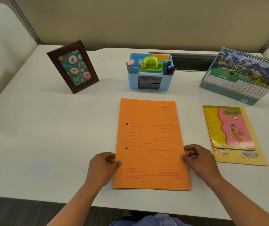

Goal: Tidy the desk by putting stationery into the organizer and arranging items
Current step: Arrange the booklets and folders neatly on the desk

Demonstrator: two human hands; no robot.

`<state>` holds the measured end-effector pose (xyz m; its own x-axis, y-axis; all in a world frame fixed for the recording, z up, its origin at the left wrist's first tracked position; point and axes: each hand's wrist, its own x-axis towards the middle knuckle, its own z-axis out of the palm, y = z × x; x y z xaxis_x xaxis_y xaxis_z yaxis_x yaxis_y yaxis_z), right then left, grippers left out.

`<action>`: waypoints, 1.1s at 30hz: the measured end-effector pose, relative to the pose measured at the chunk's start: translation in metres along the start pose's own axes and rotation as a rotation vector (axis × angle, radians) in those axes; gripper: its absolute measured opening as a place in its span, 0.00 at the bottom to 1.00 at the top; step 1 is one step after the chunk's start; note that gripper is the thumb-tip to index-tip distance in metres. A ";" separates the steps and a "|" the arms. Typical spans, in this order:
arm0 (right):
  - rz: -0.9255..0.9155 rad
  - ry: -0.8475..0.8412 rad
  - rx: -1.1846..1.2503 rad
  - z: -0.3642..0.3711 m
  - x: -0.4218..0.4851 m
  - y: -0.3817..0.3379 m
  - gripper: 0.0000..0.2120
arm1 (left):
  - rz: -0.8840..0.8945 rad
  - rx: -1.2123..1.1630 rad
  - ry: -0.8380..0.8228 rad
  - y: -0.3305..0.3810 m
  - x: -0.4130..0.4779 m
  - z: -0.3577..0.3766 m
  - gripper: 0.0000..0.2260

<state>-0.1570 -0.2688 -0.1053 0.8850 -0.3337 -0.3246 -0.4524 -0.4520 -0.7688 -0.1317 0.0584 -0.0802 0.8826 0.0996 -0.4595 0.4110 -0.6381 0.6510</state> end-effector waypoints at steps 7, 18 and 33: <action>-0.030 0.034 -0.045 0.004 -0.004 -0.002 0.14 | 0.006 -0.005 0.002 -0.003 0.003 0.001 0.06; -0.044 0.045 -0.088 0.006 -0.005 0.000 0.15 | -0.003 -0.036 0.002 -0.006 0.002 0.004 0.07; -0.047 0.037 -0.110 0.007 -0.005 -0.001 0.16 | 0.056 0.078 0.109 -0.003 0.000 0.017 0.20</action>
<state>-0.1603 -0.2605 -0.1068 0.9019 -0.3393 -0.2671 -0.4213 -0.5557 -0.7167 -0.1366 0.0474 -0.0922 0.9249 0.1418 -0.3528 0.3453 -0.7020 0.6229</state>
